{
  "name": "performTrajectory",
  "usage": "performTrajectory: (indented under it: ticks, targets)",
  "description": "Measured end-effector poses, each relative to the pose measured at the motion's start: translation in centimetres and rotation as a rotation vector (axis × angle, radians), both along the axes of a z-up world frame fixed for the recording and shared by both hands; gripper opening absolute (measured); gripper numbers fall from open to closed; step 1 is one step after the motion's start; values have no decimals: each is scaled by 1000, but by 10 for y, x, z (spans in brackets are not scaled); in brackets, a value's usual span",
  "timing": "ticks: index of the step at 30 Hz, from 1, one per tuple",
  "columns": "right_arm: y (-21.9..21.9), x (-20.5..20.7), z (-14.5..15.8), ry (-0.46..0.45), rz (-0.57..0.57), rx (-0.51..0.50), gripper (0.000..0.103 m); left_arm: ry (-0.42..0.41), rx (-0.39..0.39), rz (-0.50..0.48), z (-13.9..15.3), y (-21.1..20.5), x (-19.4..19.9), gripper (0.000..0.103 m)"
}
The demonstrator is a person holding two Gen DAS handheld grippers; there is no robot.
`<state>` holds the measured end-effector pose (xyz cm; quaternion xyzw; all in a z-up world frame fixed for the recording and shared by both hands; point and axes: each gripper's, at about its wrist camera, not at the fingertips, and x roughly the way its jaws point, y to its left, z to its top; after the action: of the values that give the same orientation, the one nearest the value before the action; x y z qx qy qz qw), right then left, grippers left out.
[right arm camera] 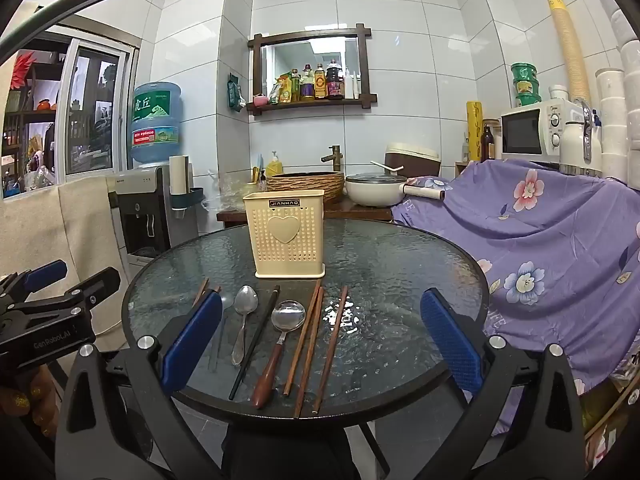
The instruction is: Organize utensils
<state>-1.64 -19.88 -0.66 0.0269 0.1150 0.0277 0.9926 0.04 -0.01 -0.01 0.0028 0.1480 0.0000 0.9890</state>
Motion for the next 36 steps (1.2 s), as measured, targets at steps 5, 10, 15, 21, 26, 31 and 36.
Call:
performTrajectory:
  ticks: [5,10,15,21,26,31,36]
  targets:
    - [0,0,0,6,1,-1,98,-5,0,4,0,0,0,97]
    - [1,0,0,9,2,1,98,-4,0,6,1,0,0,97]
    - [-2,0,-4,10,-1,2,98,-4,-2,6,1,0,-2,97]
    - [-3,0,-1,12,0,4,98,-1,-3,1,-1,0,-1,97]
    - [-5,0,-2,16,-1,4,98,4,-12,-11,-2,1,0,97]
    - [-4,1,-3,21,-8,8,98,1,-17,-22,-3,1,-1,97]
    - [-5,1,-2,21,-7,8,98,1,-15,-16,-3,1,-1,97]
